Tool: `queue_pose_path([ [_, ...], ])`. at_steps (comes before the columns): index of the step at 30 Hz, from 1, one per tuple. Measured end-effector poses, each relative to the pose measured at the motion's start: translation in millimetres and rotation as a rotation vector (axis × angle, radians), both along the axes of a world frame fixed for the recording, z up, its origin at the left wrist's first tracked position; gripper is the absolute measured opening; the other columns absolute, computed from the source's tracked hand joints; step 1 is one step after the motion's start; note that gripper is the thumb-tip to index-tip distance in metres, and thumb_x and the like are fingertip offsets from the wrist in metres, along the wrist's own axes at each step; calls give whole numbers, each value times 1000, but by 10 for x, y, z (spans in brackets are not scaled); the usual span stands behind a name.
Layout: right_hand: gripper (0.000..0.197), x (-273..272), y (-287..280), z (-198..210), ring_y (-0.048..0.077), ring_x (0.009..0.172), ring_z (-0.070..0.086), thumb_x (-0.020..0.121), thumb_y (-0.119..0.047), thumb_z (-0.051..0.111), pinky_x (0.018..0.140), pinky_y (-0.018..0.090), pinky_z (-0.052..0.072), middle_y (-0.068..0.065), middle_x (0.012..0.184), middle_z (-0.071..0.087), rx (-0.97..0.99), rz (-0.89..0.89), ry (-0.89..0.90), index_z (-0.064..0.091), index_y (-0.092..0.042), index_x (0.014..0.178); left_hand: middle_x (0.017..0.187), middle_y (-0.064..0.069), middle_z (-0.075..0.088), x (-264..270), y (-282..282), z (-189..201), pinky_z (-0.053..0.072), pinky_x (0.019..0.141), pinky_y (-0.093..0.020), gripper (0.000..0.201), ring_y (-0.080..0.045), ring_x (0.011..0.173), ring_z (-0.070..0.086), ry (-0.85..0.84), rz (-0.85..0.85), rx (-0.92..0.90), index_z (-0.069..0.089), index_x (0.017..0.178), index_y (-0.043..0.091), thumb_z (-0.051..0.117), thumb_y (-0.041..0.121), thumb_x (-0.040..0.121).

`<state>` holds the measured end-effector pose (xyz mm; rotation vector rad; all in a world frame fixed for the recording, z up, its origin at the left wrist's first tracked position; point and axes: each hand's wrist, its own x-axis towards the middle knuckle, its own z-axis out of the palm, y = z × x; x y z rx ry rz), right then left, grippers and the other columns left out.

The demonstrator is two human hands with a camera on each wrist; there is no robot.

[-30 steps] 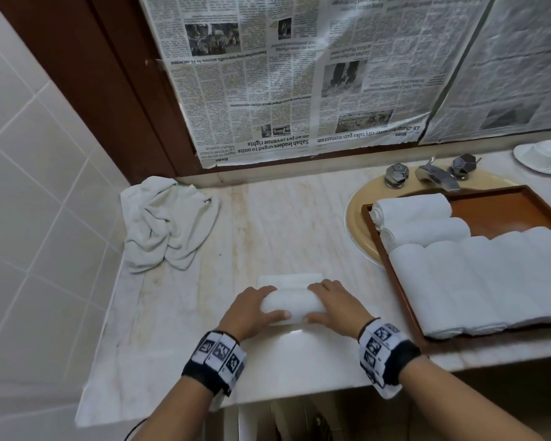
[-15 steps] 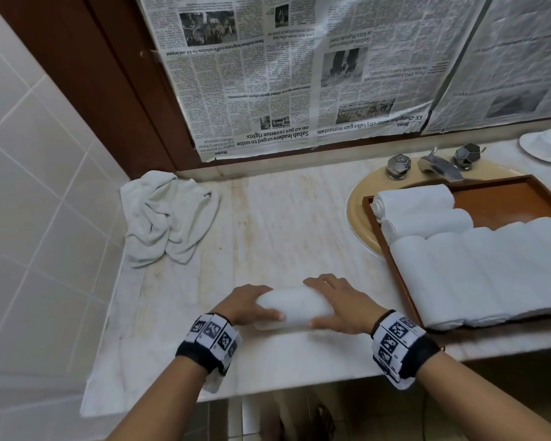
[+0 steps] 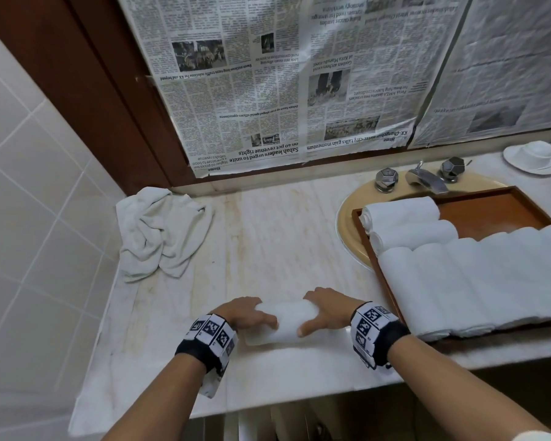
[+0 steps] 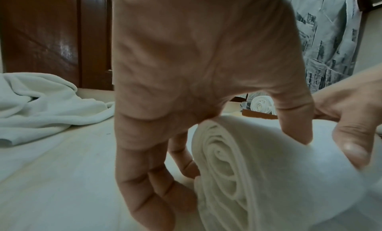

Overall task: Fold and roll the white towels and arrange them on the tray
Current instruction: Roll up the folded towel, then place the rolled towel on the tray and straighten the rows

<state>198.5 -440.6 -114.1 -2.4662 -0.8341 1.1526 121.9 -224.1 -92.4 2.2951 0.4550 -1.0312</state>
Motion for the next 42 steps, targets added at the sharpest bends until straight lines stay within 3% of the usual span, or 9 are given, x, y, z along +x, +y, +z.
queue_pose_path([
  [4,75,-66,-103,-4,20,108,53,69,-58,80,91,34,46,1,118,53,37,-20,19,52,-18,126,114,0,64,-34,-47,-32,48,75,-30,67,-21,102,62,62,-57,24,61,113,22,69,63,60],
  [7,76,-83,-207,-28,17,108,51,69,-55,83,88,30,44,-1,118,50,99,-47,24,50,-20,128,113,1,64,-92,-116,-68,56,88,-37,65,-20,103,62,41,-32,-11,60,115,21,70,58,63],
  [10,76,-89,-318,-13,15,109,48,67,-54,84,91,31,43,-6,116,46,175,-87,13,49,-26,129,115,1,62,-149,-187,-59,57,87,-35,58,-18,103,61,-8,-3,-51,56,118,24,71,53,71],
  [13,73,-74,-428,21,14,111,48,66,-54,84,96,34,44,-7,117,48,250,-129,-18,51,-33,128,120,3,61,-171,-224,-11,52,88,-31,57,-17,105,60,-87,-37,-61,52,124,30,71,53,76],
  [17,72,18,-540,149,12,114,48,65,-56,84,100,33,42,-8,121,52,313,-169,-93,53,-40,129,125,6,58,-129,-256,115,48,88,-30,77,-16,109,57,-223,-102,-107,43,136,37,78,56,70],
  [23,77,161,-681,420,9,113,50,61,-70,79,100,35,42,-14,119,54,346,-211,-198,54,-42,129,118,9,60,99,-278,344,52,91,-38,77,-16,107,58,-435,-221,-118,49,127,38,86,54,61],
  [29,73,225,-921,737,5,111,52,65,-55,86,95,26,43,-15,122,57,412,-298,-263,58,-35,129,115,13,62,377,-411,505,53,88,-35,74,-11,104,58,-550,-301,-142,50,124,42,83,60,60],
  [39,76,683,-1760,904,6,113,49,63,-60,84,97,26,40,-15,120,55,406,-370,-321,56,-38,131,115,12,62,986,-1194,709,57,78,-33,71,-11,102,60,-626,-371,-187,52,125,41,81,58,62],
  [42,76,936,-2177,923,6,114,48,62,-63,83,100,27,40,-15,120,55,416,-350,-342,57,-40,129,118,13,62,1252,-1596,747,53,85,-31,70,-10,106,58,-665,-385,-181,54,127,38,83,56,66],
])
